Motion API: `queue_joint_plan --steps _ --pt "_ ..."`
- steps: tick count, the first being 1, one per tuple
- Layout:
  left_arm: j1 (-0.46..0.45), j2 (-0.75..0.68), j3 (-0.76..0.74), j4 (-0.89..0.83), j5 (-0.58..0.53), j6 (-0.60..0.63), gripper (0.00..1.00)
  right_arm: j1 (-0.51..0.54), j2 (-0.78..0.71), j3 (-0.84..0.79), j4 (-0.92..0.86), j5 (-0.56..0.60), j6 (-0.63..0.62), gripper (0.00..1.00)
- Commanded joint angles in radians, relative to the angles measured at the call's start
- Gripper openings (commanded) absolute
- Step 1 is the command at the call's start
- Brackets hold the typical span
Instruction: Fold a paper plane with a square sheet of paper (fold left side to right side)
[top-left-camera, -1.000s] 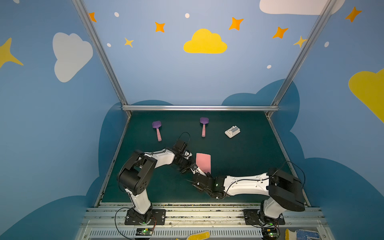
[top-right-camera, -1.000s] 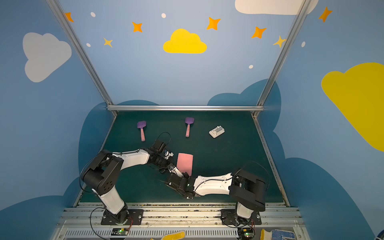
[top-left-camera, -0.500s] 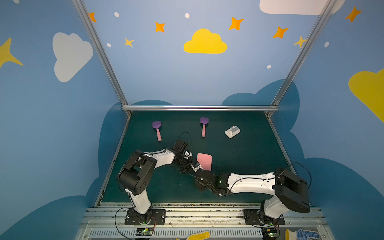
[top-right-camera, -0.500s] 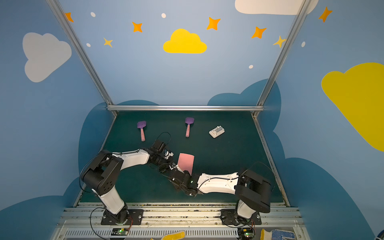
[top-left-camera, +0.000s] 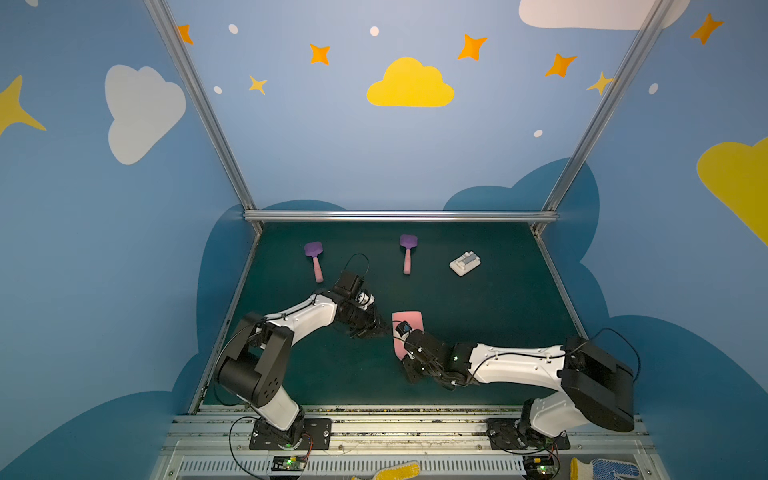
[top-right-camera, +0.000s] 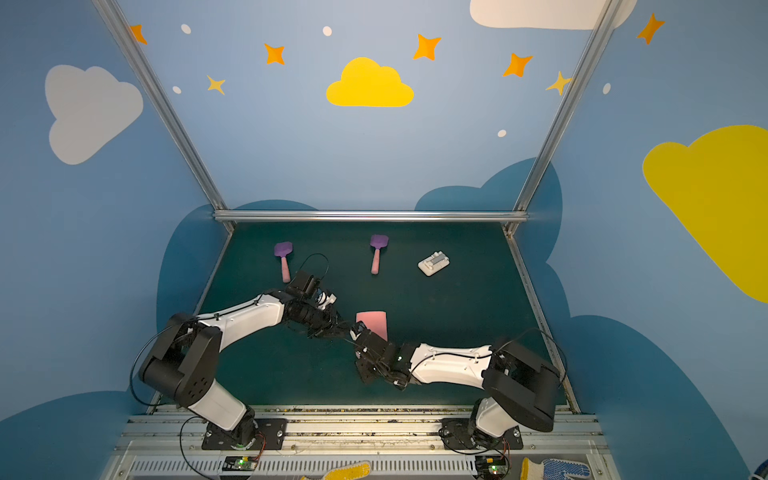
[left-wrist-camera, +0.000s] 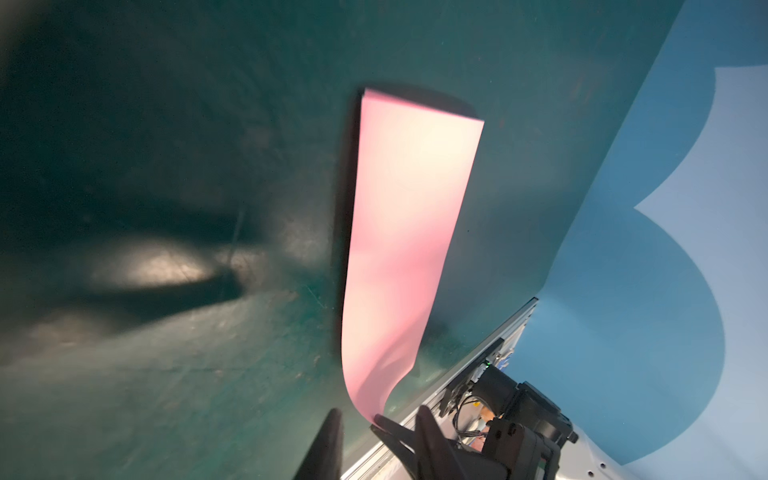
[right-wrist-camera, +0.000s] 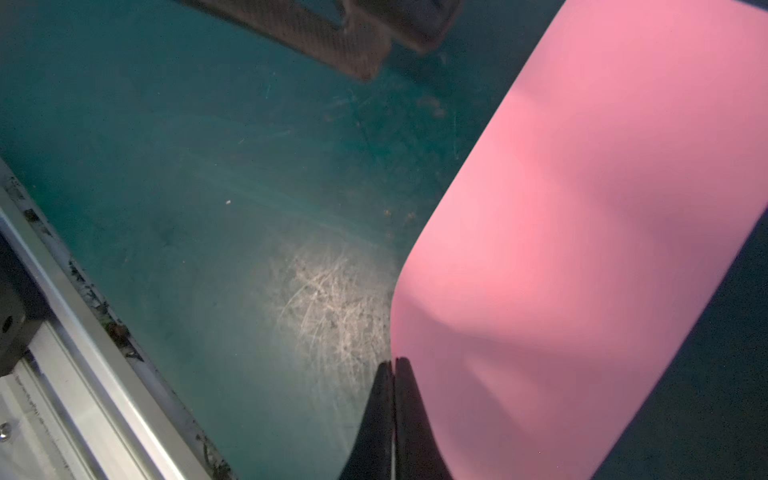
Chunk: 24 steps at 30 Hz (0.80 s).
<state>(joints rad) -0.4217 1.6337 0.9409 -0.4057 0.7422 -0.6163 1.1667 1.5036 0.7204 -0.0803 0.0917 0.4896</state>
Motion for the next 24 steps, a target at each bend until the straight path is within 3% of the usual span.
queue_joint_plan --steps 1,15,24 --pt "-0.001 0.051 0.074 -0.034 0.004 0.043 0.24 -0.007 -0.027 -0.009 0.021 -0.041 0.009 0.0" --pt "-0.115 0.391 0.374 -0.072 0.04 0.081 0.15 -0.027 -0.029 -0.035 0.056 -0.076 0.029 0.0" --pt "-0.117 0.48 0.379 -0.11 -0.009 0.12 0.12 -0.085 -0.051 -0.042 0.062 -0.1 0.02 0.0"
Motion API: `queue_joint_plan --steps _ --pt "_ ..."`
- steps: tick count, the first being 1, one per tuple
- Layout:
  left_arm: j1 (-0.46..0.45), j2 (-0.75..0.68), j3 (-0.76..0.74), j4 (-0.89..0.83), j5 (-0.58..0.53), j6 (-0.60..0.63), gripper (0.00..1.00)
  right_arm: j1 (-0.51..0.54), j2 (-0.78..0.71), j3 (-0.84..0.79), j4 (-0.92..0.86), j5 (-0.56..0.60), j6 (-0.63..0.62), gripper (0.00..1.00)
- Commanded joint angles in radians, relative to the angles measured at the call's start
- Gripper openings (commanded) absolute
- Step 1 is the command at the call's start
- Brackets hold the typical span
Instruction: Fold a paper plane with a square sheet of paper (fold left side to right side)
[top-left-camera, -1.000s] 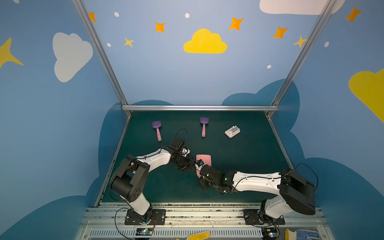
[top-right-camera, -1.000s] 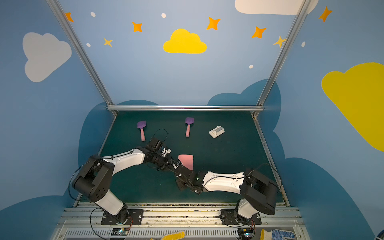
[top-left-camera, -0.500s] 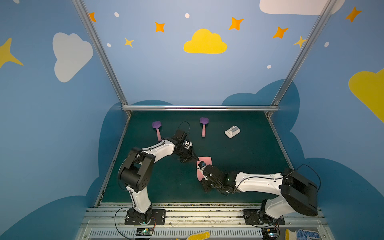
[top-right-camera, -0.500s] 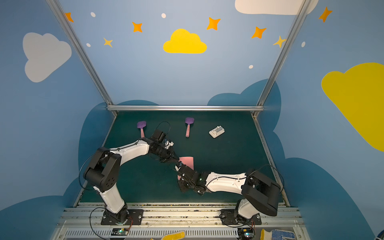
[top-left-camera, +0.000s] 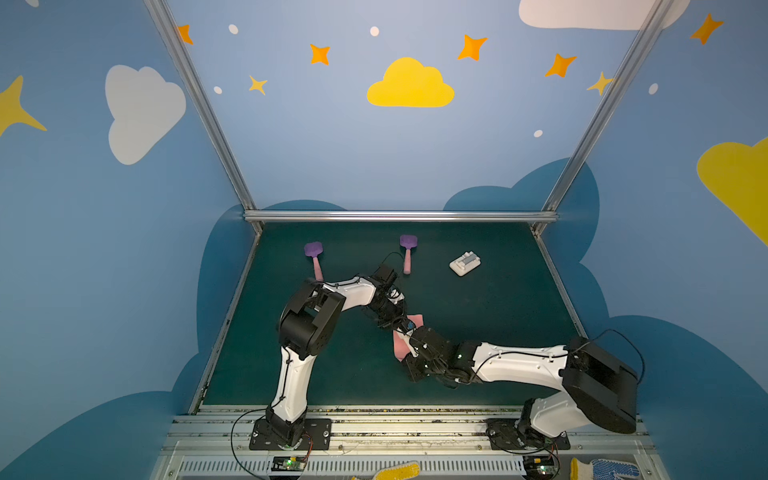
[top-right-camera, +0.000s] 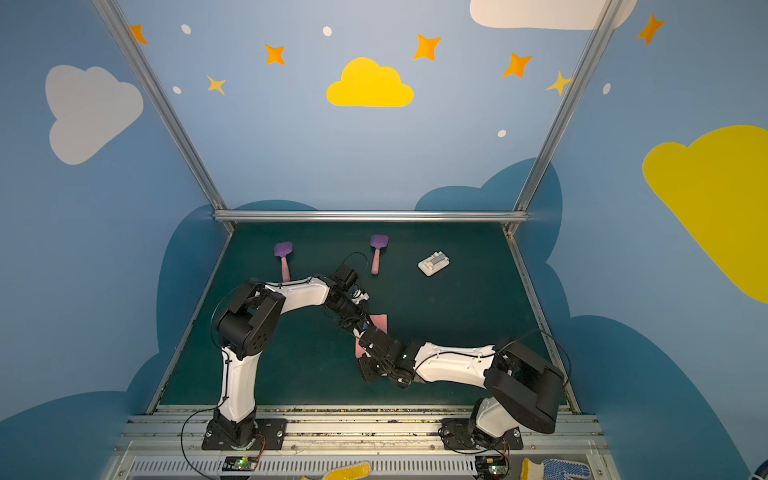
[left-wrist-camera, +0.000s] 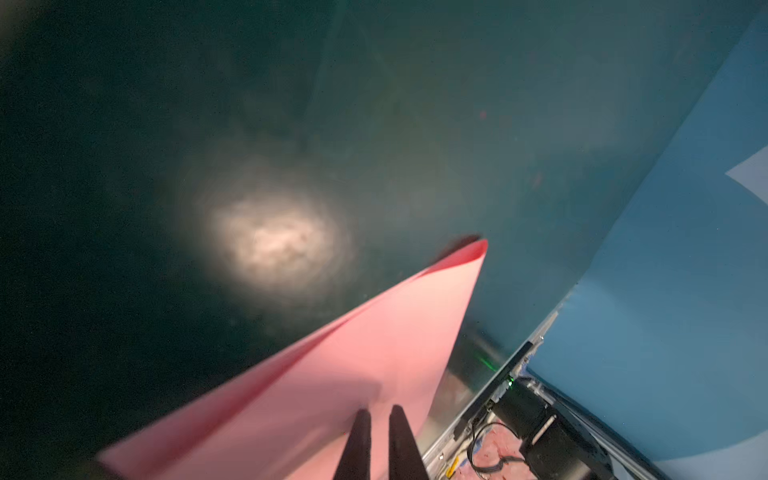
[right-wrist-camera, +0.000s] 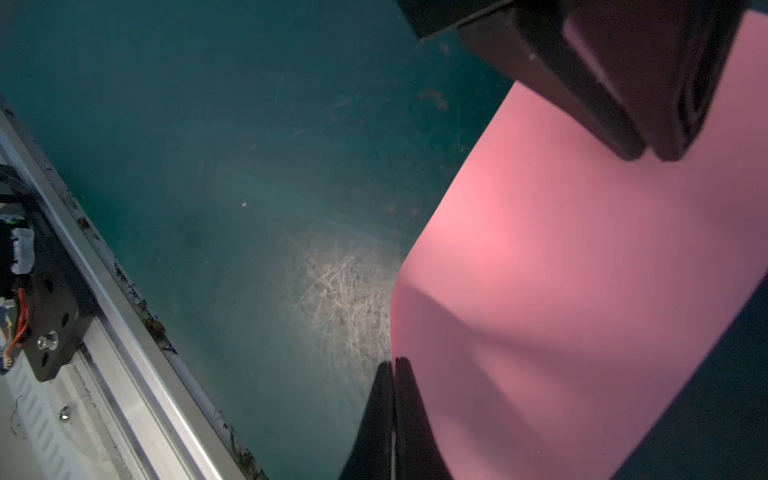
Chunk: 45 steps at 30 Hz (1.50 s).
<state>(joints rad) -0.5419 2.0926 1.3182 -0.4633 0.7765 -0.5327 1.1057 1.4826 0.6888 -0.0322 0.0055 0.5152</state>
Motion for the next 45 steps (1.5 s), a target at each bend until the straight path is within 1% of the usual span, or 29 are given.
queue_joint_plan --steps 1,11,20,36,45 --pt "0.003 0.025 0.001 -0.052 -0.045 0.039 0.12 -0.038 -0.029 -0.039 0.015 -0.02 -0.009 0.0" --pt "0.003 0.038 -0.022 -0.037 -0.045 0.045 0.1 -0.169 0.0 -0.069 0.047 -0.083 -0.032 0.0" --pt "0.003 0.037 -0.03 -0.035 -0.043 0.052 0.09 -0.233 0.043 -0.042 0.051 -0.12 -0.06 0.0" --pt "0.003 0.034 -0.047 -0.022 -0.034 0.05 0.06 -0.272 0.095 -0.021 0.063 -0.158 -0.073 0.0" --pt "0.003 0.033 -0.047 -0.026 -0.034 0.052 0.05 -0.279 0.073 -0.022 0.058 -0.155 -0.069 0.0"
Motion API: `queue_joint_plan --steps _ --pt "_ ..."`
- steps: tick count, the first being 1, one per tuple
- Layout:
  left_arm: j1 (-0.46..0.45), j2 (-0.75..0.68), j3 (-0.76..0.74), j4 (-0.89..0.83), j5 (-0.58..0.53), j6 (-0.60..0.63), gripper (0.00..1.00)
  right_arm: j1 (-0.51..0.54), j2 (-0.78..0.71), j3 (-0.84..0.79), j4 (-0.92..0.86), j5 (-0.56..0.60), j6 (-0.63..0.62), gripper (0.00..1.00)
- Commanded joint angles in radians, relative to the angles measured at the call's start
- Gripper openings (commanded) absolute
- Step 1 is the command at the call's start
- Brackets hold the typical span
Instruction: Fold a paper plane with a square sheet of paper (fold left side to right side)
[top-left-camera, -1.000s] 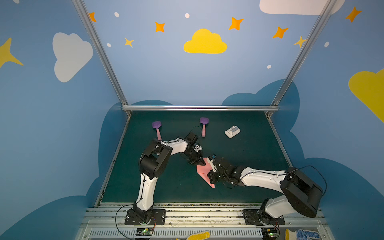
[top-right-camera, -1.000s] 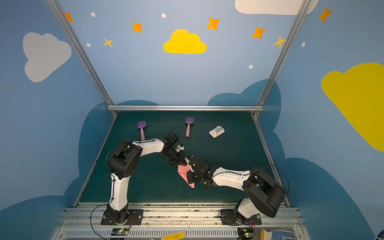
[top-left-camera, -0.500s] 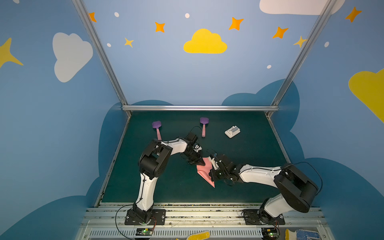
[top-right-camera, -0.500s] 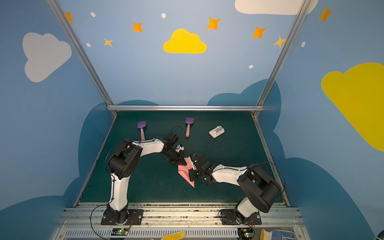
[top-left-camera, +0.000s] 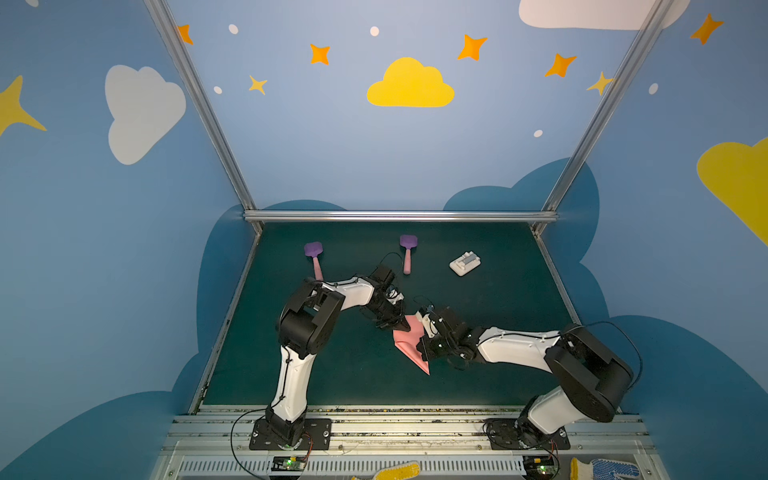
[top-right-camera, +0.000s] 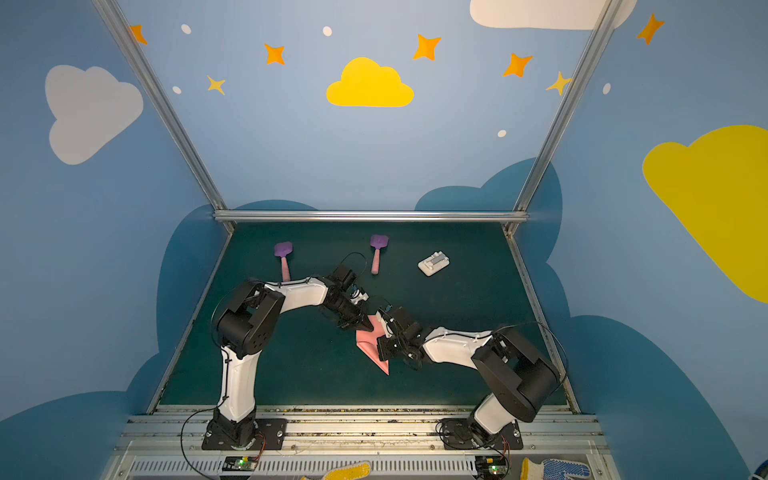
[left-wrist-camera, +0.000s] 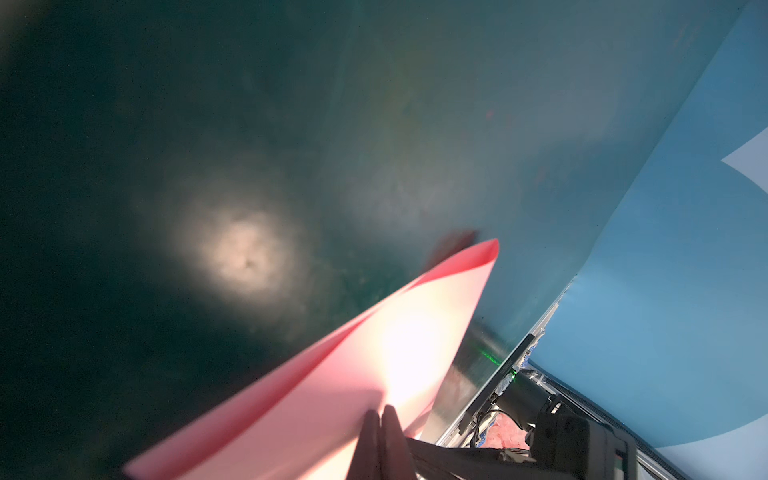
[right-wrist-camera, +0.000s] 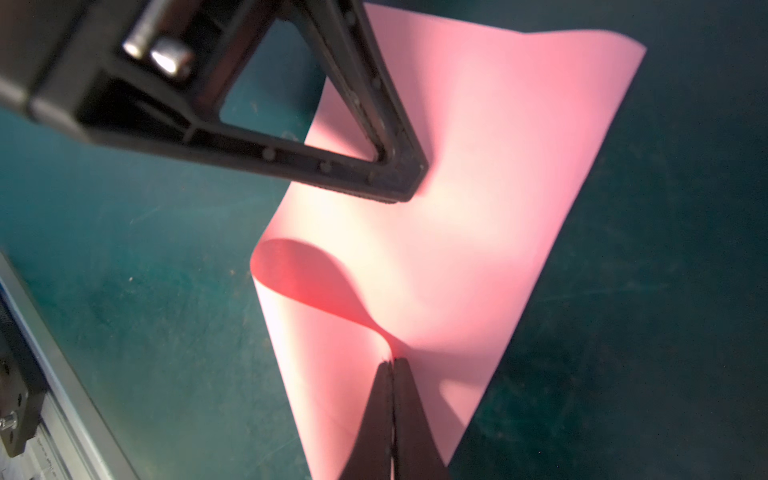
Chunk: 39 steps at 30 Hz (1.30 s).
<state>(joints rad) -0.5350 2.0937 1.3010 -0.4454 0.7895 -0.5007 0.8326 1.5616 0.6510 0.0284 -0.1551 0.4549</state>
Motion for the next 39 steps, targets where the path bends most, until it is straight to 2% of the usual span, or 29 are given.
queue_joint_plan --steps 1,13,39 --pt "-0.003 0.031 -0.032 -0.042 -0.047 0.02 0.05 -0.007 -0.012 0.012 -0.002 0.008 -0.007 0.0" --pt "-0.004 0.034 -0.037 -0.038 -0.046 0.018 0.04 -0.018 -0.046 -0.013 -0.005 0.013 0.003 0.0" --pt "-0.005 0.028 -0.045 -0.026 -0.038 0.011 0.04 -0.024 0.015 -0.042 0.028 0.004 0.014 0.0"
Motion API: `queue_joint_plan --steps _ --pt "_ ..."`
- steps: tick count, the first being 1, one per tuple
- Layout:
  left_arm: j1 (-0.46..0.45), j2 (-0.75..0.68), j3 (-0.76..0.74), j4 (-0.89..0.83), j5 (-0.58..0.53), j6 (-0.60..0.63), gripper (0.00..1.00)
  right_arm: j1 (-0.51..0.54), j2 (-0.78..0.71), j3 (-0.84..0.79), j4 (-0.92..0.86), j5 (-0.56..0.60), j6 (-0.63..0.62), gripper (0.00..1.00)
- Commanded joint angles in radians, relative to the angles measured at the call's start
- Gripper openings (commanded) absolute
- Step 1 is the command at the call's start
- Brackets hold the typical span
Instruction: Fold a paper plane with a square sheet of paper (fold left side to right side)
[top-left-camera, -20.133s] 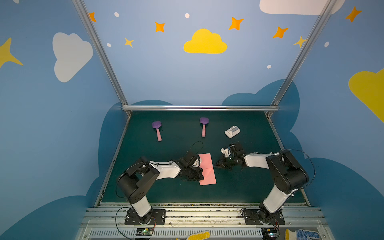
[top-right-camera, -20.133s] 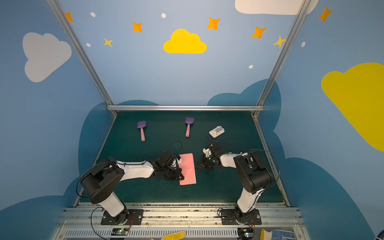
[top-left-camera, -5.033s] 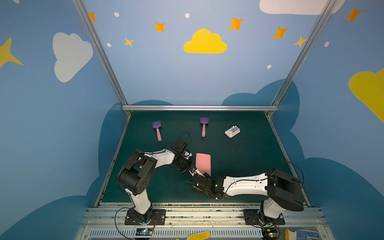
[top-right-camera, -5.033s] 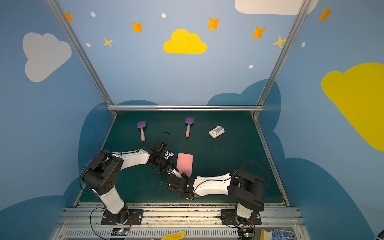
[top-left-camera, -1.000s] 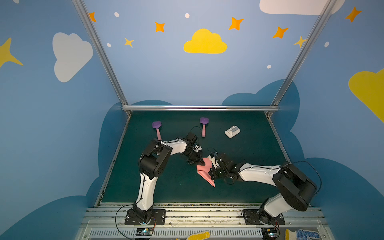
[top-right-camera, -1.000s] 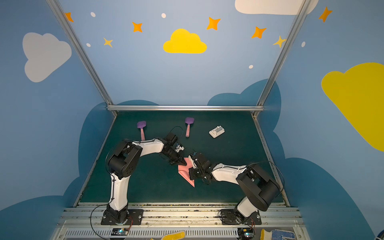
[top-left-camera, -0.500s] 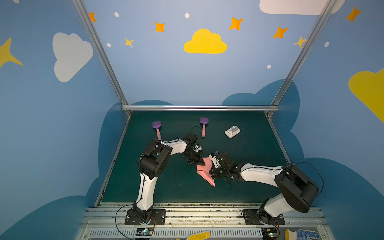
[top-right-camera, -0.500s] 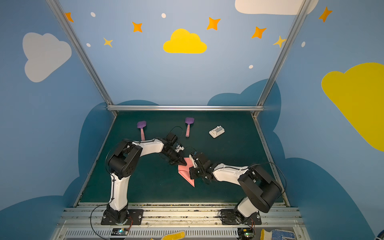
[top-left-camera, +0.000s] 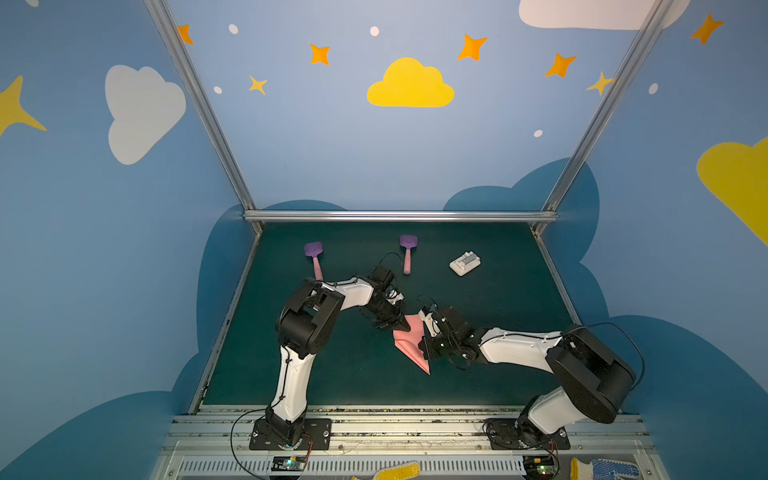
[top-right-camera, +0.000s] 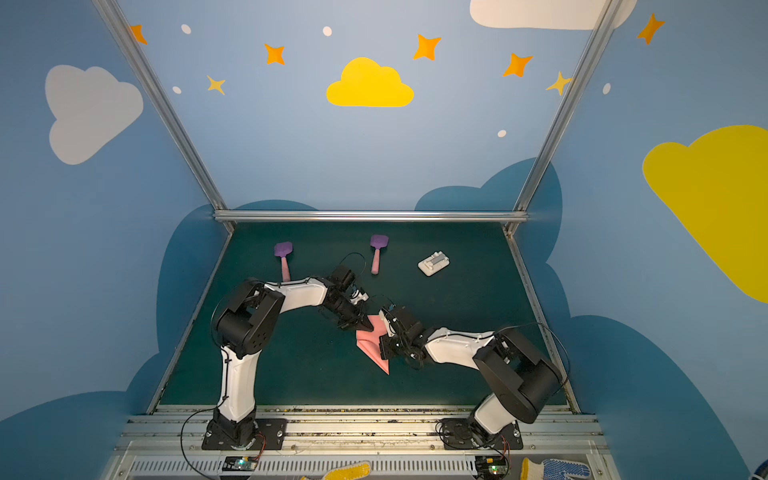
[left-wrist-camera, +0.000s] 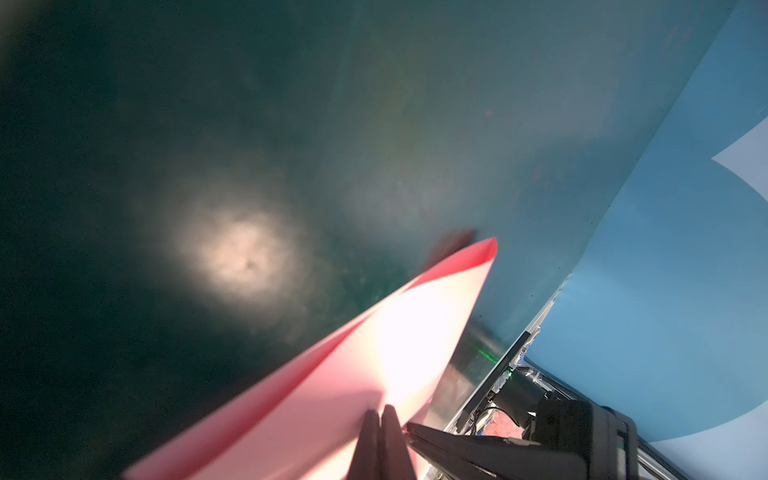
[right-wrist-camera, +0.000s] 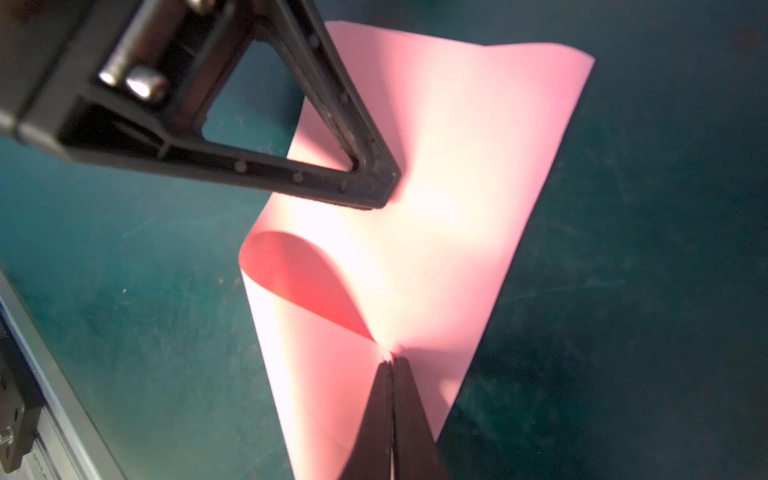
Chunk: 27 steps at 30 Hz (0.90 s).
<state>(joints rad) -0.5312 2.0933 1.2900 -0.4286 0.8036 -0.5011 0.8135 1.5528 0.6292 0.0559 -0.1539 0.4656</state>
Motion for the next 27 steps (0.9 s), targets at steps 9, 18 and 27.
queue_joint_plan --steps 9,18,27 --pt "0.018 -0.047 0.005 -0.053 -0.06 0.018 0.06 -0.005 0.023 -0.064 0.011 0.01 0.02 0.0" --pt "0.021 -0.303 -0.176 0.063 -0.067 -0.06 0.08 -0.005 0.013 -0.082 -0.004 0.013 0.034 0.0" --pt "-0.107 -0.41 -0.353 0.21 -0.103 -0.164 0.04 -0.005 0.009 -0.083 -0.038 0.027 0.033 0.0"
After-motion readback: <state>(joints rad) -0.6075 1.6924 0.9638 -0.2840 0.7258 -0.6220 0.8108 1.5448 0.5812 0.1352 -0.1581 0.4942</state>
